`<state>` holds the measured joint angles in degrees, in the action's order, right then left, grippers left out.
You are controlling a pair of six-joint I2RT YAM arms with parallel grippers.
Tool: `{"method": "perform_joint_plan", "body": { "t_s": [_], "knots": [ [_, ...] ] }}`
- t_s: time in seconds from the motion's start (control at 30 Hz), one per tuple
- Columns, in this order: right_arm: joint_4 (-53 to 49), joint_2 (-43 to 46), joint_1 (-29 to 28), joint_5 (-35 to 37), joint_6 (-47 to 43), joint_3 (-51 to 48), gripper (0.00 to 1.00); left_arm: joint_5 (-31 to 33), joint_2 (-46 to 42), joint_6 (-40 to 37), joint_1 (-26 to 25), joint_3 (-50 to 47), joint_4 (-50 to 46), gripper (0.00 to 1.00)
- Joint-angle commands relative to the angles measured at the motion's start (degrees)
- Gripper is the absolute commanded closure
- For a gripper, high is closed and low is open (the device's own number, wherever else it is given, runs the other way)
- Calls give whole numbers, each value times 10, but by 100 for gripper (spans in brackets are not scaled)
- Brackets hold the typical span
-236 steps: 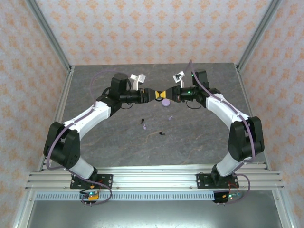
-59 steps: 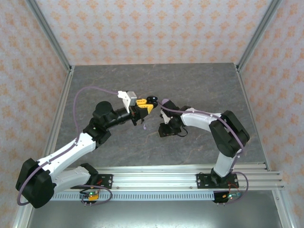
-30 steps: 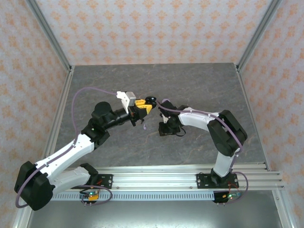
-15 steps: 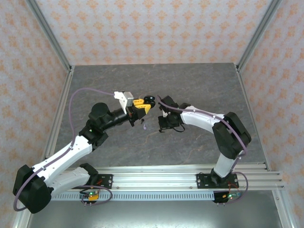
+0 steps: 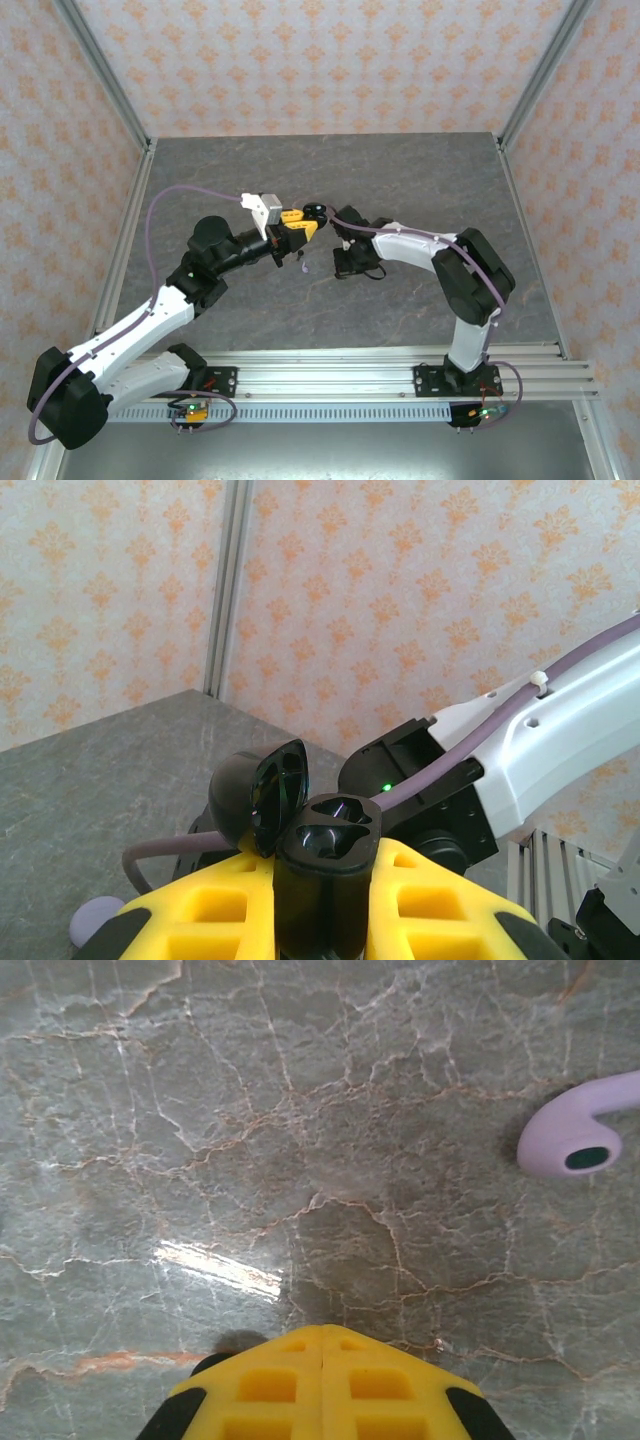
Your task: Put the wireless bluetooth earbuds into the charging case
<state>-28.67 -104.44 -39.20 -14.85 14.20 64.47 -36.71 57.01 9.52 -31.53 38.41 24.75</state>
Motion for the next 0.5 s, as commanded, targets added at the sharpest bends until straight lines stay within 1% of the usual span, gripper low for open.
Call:
{"method": "perform_joint_plan", "body": {
  "t_s": [0.0,0.47],
  "knots": [
    [-16,-9,-1,1,4,8,96,11,-9,-5,-5,10,2,86],
    [-18,13,-1,-57,-12,-28,95,12,-8,0,-5,12,-1,85]
  ]
}}
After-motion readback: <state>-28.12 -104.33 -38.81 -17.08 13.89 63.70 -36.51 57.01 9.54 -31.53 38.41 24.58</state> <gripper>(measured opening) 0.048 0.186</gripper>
